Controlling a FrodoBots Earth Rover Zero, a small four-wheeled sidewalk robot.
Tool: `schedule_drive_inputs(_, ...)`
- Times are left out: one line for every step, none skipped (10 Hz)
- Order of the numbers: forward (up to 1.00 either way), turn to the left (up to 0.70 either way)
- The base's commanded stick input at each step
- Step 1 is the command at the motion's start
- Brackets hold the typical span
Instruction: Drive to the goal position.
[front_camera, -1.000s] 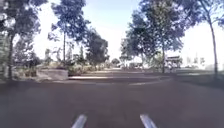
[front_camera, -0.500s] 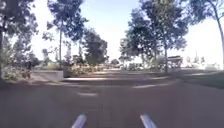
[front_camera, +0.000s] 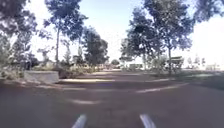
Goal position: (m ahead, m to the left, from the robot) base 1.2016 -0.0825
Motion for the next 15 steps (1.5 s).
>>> schedule_drive_inputs(1.00,0.00)
schedule_drive_inputs(1.00,0.00)
schedule_drive_inputs(1.00,0.00)
schedule_drive_inputs(1.00,0.00)
schedule_drive_inputs(1.00,0.00)
schedule_drive_inputs(1.00,0.00)
schedule_drive_inputs(1.00,0.00)
schedule_drive_inputs(1.00,0.00)
schedule_drive_inputs(1.00,0.00)
schedule_drive_inputs(1.00,0.00)
schedule_drive_inputs(1.00,0.00)
schedule_drive_inputs(1.00,0.00)
schedule_drive_inputs(1.00,0.00)
schedule_drive_inputs(1.00,0.00)
schedule_drive_inputs(1.00,0.00)
